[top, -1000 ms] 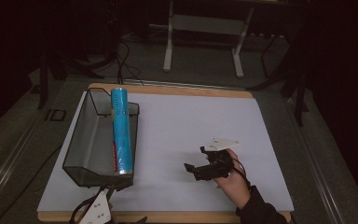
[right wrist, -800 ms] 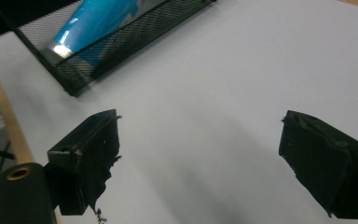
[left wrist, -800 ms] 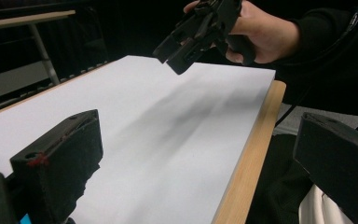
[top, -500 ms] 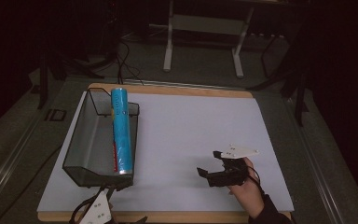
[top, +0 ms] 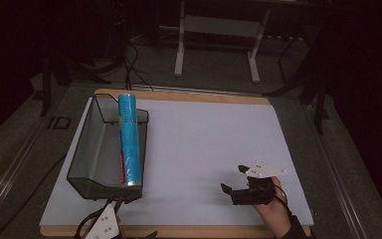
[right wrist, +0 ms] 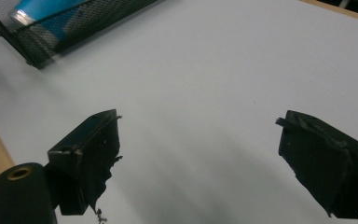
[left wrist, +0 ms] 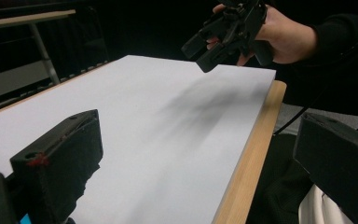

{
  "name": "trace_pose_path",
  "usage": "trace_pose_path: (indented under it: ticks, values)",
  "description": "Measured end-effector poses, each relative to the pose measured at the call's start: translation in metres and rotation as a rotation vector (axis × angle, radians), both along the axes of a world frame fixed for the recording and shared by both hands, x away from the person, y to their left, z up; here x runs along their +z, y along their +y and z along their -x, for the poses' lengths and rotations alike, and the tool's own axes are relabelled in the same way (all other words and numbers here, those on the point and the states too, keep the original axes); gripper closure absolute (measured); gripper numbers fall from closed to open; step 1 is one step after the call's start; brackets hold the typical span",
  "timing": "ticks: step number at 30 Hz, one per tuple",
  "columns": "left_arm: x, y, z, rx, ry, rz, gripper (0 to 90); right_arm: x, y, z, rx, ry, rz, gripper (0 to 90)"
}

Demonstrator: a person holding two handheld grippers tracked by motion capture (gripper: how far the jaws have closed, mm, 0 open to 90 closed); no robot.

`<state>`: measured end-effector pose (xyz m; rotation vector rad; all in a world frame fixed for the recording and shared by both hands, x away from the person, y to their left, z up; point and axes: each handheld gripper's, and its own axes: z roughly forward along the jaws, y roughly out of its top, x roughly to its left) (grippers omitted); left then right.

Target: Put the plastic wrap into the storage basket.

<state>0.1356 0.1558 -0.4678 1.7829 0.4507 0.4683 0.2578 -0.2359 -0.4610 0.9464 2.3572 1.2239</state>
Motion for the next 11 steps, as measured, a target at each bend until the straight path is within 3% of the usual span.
trace_pose_path:
  ticks: [3,11]
  values:
    - [0.0001,0.0002,-0.0003,-0.001,0.002,0.0,2.0,-0.001,-0.0004,-0.0018,-0.009,-0.027,0.012,12.1]
    - [0.0005,0.001,-0.0006,0.001,0.003,0.002,1.9,-0.0051,-0.0022,-0.0061,-0.009,-0.02,0.002,12.2]
